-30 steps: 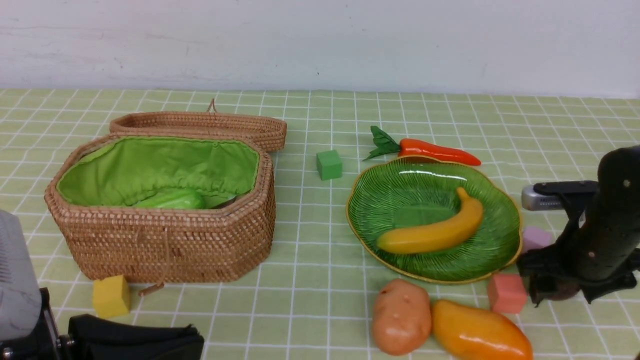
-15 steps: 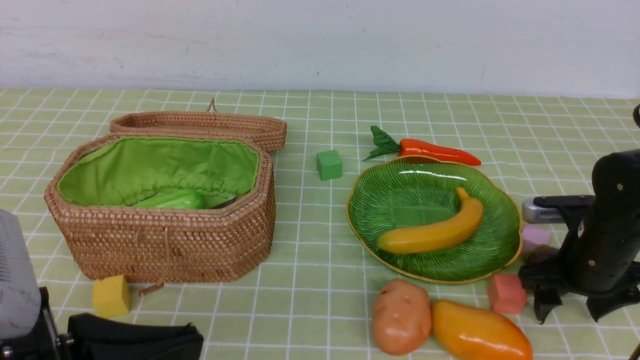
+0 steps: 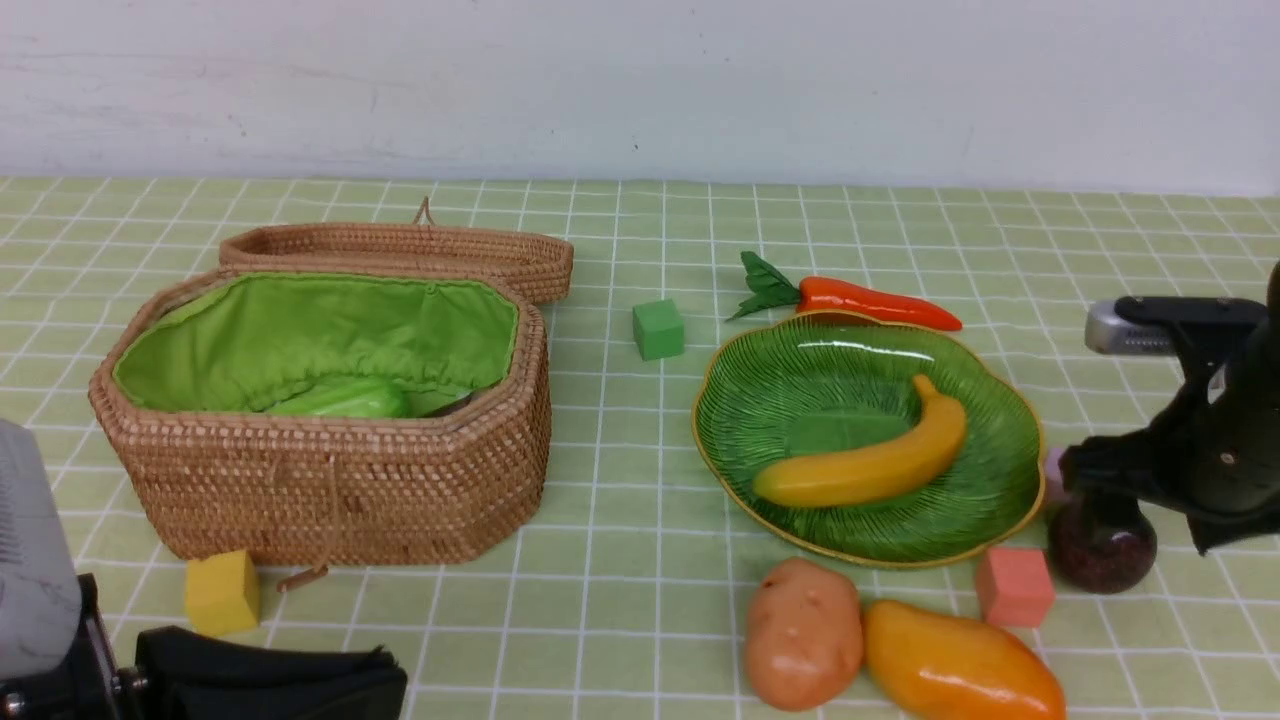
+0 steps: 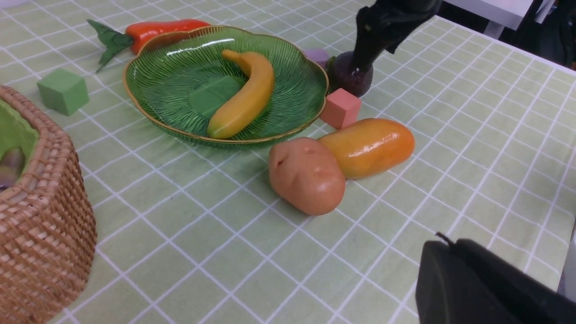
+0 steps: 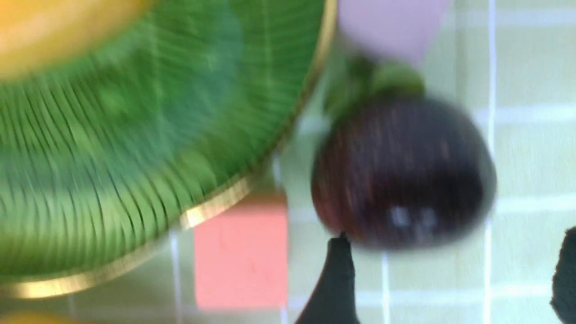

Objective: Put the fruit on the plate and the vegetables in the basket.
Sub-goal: Use the right arm to grab a mangosteen and put it into the right plate

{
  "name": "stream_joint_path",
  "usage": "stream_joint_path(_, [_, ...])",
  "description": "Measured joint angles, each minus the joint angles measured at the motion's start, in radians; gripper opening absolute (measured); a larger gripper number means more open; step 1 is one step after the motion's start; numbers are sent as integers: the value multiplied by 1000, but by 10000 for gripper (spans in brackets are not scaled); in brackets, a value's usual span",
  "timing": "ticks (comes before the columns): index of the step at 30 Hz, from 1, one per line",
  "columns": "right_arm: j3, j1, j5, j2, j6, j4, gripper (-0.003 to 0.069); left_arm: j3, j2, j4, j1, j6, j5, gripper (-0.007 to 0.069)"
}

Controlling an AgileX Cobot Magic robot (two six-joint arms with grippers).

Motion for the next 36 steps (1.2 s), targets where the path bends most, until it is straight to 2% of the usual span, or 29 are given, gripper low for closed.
stream_joint_path(4, [-80, -1, -15, 86, 0, 1, 591, 0, 0, 0, 0, 0, 0, -11])
stream_joint_path(11, [-185, -1, 81, 204, 0, 0, 591, 0, 0, 1, 0, 0, 0, -11])
stream_joint_path(30, [-192, -6, 147, 257, -1, -22, 591, 0, 0, 2, 0, 0, 8, -5])
stream_joint_path(36, [-192, -6, 163, 284, -30, 17, 570, 0, -1, 2, 0, 0, 9, -2])
